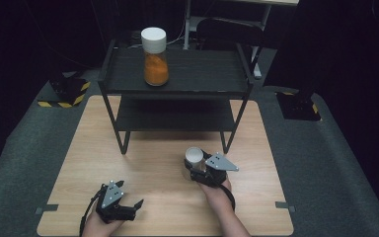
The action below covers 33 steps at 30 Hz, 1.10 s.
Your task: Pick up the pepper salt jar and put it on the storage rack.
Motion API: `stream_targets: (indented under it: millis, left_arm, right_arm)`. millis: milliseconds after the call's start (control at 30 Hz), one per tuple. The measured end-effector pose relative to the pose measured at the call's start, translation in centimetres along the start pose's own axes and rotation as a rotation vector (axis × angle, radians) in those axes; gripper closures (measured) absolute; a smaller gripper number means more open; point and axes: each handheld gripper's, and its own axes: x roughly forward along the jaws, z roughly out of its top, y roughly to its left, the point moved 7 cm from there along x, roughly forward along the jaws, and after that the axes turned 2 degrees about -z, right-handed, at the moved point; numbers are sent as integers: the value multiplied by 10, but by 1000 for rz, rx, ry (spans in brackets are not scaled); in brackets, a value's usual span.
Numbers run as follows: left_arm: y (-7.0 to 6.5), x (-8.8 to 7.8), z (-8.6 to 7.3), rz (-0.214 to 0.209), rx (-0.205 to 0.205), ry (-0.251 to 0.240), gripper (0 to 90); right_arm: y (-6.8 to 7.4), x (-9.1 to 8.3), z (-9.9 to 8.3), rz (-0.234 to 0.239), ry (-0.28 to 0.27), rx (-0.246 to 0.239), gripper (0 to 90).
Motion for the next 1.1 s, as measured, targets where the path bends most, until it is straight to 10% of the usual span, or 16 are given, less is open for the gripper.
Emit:
stream_targets:
  millis: [1100]
  left_arm:
    - [0,0,0,-5,8,1,16]
  right_arm:
    - [-8,-36,22,-15,-2,-41,335]
